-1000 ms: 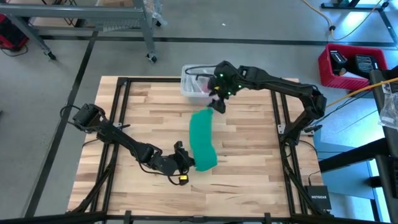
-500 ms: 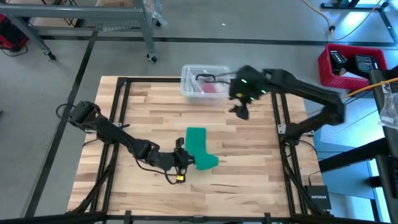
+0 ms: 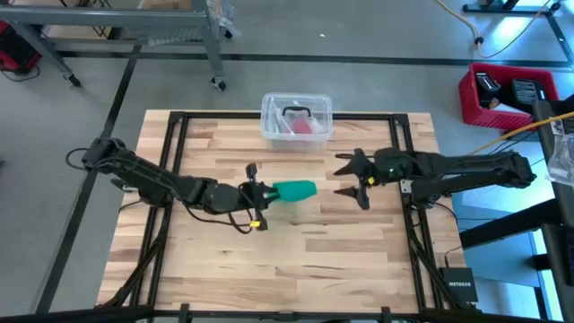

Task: Roll bandage
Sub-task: Roll the green bandage

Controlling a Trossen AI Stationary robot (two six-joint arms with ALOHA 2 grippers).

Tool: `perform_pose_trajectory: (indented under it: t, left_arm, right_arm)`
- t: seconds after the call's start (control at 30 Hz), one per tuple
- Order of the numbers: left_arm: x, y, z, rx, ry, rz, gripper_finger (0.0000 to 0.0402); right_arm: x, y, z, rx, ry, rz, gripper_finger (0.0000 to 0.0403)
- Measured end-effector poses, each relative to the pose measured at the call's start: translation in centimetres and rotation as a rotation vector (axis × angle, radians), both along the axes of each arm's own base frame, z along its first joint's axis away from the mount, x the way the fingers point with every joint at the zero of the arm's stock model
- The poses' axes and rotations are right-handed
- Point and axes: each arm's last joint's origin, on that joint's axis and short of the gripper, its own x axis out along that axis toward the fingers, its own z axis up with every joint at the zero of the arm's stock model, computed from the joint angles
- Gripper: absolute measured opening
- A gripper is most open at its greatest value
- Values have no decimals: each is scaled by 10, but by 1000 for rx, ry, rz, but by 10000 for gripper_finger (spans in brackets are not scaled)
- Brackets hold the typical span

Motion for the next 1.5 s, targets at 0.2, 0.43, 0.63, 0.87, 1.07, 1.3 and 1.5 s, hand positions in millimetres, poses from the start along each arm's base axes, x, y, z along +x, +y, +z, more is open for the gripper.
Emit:
perform_pose_trajectory:
  t: [0.2, 0.43, 0.63, 0.87, 1.07, 1.3, 1.5]
  left_arm:
    - [2, 4, -1, 40, 19, 7, 11]
    - [2, 6, -2, 46, 27, 10, 11]
    - [2, 6, -2, 64, 34, 7, 11]
    - [3, 8, -2, 80, 40, 11, 11]
    - [4, 12, -2, 86, 43, 22, 11]
    - [3, 12, -3, 113, 60, 16, 11]
    - [2, 12, -8, 113, 105, 16, 11]
  right_arm:
    - [19, 1, -14, 89, -135, 17, 292]
    - [40, 4, -16, 131, -230, 92, 253]
    - [48, 3, -14, 134, -223, 94, 200]
    - [50, 6, -11, 172, -226, 172, 138]
    - [53, 6, -8, 170, -261, 193, 61]
    - [49, 10, -2, 187, -268, 276, 15]
    - [44, 12, 42, 184, -379, 361, 5]
